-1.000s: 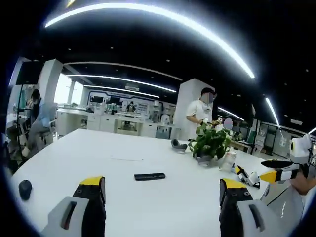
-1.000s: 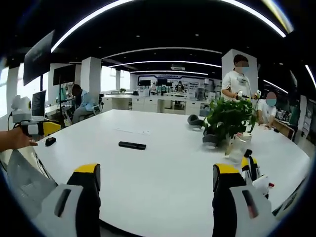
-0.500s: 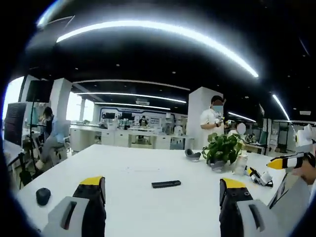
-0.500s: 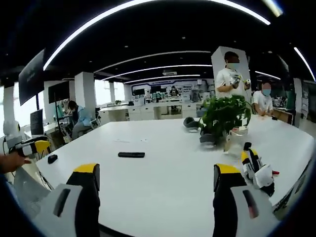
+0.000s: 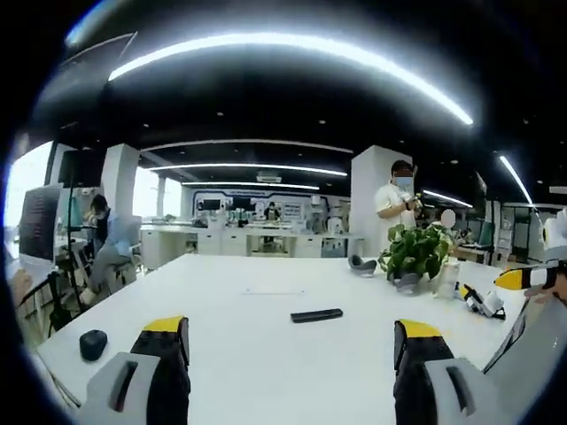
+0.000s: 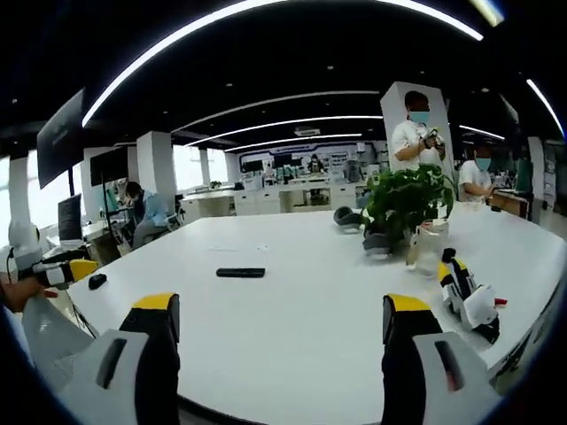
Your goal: Press the specified remote control buttons in sequence, fully releasing each button before pressing the next.
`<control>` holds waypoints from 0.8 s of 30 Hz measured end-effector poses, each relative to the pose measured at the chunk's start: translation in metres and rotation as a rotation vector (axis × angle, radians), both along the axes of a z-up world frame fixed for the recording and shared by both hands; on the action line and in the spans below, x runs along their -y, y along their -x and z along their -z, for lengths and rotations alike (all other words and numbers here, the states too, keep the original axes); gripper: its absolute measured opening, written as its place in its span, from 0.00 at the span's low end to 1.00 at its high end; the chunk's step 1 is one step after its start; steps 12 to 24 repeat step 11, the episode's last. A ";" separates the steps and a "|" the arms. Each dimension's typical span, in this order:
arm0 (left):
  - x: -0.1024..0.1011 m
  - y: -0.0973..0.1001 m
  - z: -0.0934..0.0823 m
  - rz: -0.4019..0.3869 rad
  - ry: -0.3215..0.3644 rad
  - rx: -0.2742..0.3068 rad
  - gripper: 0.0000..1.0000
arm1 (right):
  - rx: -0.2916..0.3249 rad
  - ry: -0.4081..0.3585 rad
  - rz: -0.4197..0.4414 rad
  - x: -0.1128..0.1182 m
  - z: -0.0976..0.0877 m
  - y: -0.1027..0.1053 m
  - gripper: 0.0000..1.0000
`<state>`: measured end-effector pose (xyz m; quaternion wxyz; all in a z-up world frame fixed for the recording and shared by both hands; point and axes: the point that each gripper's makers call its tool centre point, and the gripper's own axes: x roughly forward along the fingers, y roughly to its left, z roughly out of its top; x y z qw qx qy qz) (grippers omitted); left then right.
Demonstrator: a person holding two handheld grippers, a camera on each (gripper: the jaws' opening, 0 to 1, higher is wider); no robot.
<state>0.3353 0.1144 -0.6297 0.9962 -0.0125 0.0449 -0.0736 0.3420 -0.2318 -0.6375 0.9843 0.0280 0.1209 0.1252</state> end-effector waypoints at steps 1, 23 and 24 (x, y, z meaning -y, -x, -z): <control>0.001 0.000 0.001 0.002 -0.029 -0.001 1.00 | -0.012 0.011 -0.005 -0.001 0.003 0.000 0.99; 0.000 0.000 0.002 -0.003 -0.019 -0.008 1.00 | -0.035 0.038 -0.008 0.000 0.009 0.001 0.96; 0.000 0.000 0.002 -0.003 -0.019 -0.008 1.00 | -0.035 0.038 -0.008 0.000 0.009 0.001 0.96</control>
